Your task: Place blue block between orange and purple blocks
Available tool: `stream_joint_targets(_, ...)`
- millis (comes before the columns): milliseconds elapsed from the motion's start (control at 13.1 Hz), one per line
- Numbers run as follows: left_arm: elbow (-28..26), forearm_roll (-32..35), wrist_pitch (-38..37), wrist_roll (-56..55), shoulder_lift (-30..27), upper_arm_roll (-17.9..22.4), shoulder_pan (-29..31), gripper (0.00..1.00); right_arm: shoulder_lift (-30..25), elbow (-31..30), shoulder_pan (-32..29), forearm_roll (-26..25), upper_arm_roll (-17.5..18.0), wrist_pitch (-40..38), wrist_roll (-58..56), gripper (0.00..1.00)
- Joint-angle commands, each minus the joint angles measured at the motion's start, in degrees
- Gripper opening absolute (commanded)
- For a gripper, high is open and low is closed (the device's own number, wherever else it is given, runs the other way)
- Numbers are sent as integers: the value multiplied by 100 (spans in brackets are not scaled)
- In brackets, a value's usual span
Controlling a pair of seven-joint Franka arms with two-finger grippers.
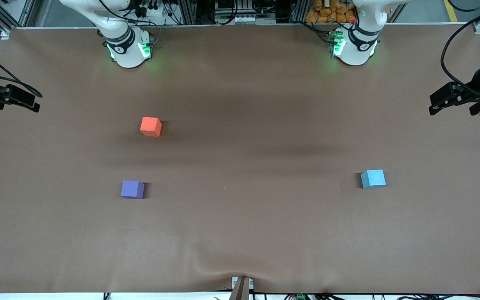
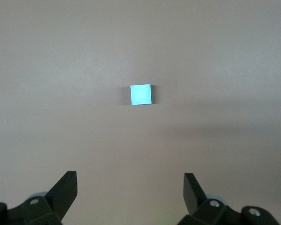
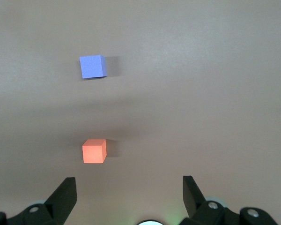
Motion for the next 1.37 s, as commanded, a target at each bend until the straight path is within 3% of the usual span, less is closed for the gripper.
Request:
stream_joint_targets(0,132,-133,-201,131,11,9,70,100,20,37,-77,-36,65,-60,42,100)
stream_joint_targets(1297,88,-222,-228,140,-7,53,89,100,108,99,134,-10,100,-42,112,100)
